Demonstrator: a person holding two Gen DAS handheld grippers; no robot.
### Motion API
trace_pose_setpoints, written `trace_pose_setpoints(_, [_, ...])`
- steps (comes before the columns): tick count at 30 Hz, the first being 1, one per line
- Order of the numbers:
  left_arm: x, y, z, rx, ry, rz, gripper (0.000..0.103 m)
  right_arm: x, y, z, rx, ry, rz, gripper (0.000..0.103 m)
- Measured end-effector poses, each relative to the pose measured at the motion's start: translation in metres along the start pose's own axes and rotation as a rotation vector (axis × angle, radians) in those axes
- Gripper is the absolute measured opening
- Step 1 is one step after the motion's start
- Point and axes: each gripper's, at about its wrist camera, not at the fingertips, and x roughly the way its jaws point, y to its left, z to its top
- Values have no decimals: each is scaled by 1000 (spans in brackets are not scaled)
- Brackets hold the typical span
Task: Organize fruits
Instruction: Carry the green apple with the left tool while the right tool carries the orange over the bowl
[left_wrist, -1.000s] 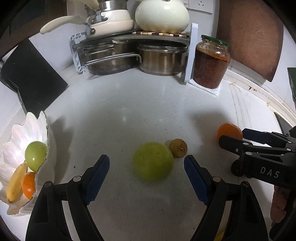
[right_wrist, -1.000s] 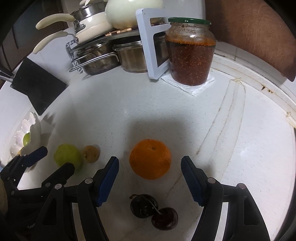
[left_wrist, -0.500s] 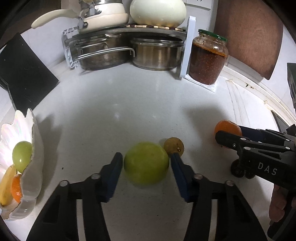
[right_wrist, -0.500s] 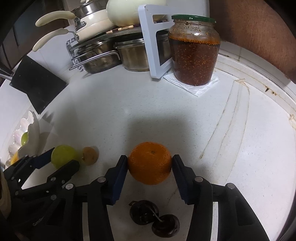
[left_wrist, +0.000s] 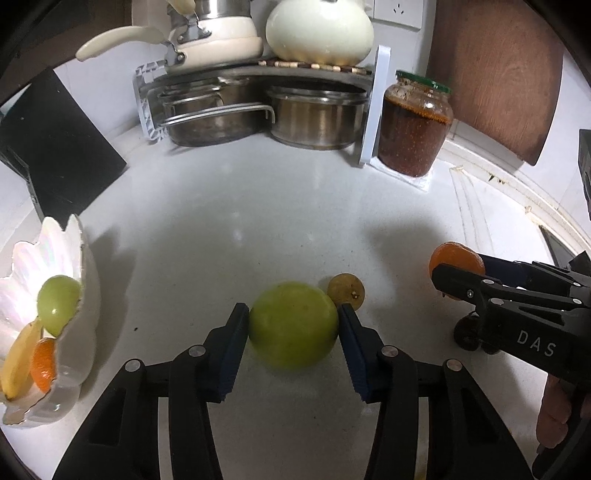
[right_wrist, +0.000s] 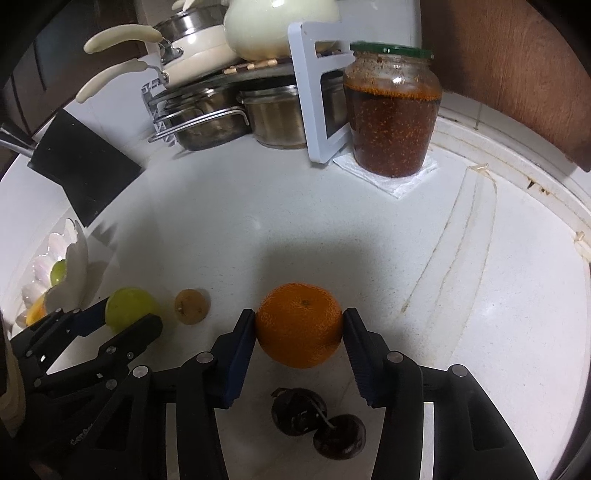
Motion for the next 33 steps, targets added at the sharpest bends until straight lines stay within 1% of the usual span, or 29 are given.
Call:
trace_pose_setpoints(9, [-38, -2, 2, -11, -66, 3, 48, -35, 9, 0, -11, -68, 21, 49])
trace_pose_setpoints(16, [-73, 0, 5, -31, -140, -1, 48, -64, 19, 1, -19, -126, 48, 49])
trace_pose_setpoints(25, [-116, 6, 6, -35, -231, 19, 48, -101, 39, 3, -58, -216, 71, 49])
trace_pose_setpoints(33, [-147, 10, 7, -30, -304, 40, 48, -123, 53, 5, -83, -272, 90, 49])
